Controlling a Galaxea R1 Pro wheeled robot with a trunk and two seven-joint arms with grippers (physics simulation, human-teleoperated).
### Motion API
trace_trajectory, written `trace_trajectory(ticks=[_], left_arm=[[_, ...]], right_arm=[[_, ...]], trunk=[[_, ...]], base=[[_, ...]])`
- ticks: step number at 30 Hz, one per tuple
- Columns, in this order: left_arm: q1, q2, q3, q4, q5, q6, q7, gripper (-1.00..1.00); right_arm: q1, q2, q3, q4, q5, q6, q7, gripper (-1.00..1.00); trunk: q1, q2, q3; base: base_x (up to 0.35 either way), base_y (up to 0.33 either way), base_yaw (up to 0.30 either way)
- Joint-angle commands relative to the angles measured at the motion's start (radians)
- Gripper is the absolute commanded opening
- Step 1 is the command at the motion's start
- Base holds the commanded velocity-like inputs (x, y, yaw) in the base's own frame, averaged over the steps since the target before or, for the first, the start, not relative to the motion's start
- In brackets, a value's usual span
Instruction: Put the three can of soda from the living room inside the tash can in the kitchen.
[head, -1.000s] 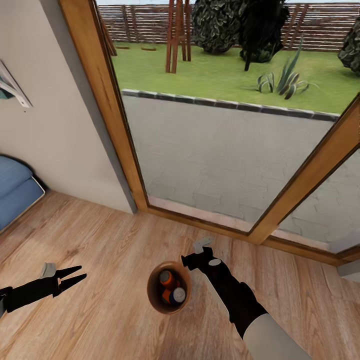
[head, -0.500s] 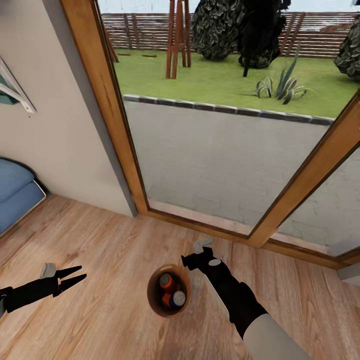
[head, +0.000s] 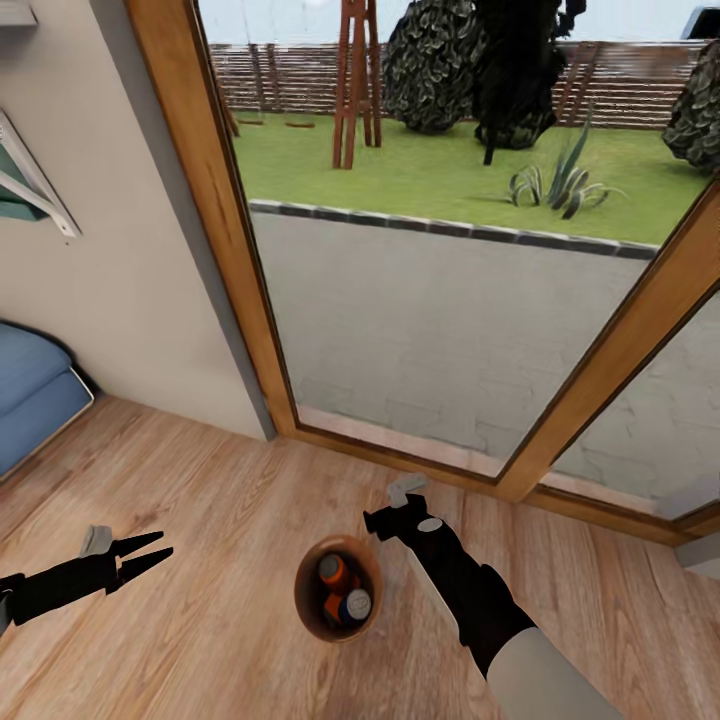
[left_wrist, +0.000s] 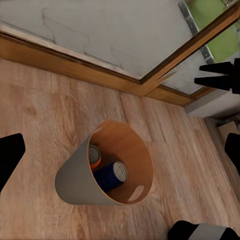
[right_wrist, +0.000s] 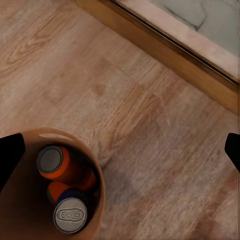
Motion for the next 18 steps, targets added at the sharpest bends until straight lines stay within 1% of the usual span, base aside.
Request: trace_trajectory(ticks=[1,10,18], left_arm=[[0.000,0.000,0.000,0.000,0.000,0.000,0.000,1.00],[0.000,0.000,-0.001,0.000,-0.001,0.001,0.000,1.00],[0.000,0.000,-0.001,0.000,0.000,0.001,0.000,1.00]], right_arm=[[0.000,0.000,0.000,0.000,0.000,0.000,0.000,1.00],[0.000,0.000,0.000,0.002,0.000,0.000,0.000,1.00],[0.000,0.000,0.001,0.026,0.000,0.000,0.000,1.00]], trunk=[[-0.004,0.007,0.005],[-0.038,0.070,0.048],[-0.069,0.126,0.083]], base=[[0.000,0.000,0.000],[0.000,0.000,0.000],[0.000,0.000,0.000]])
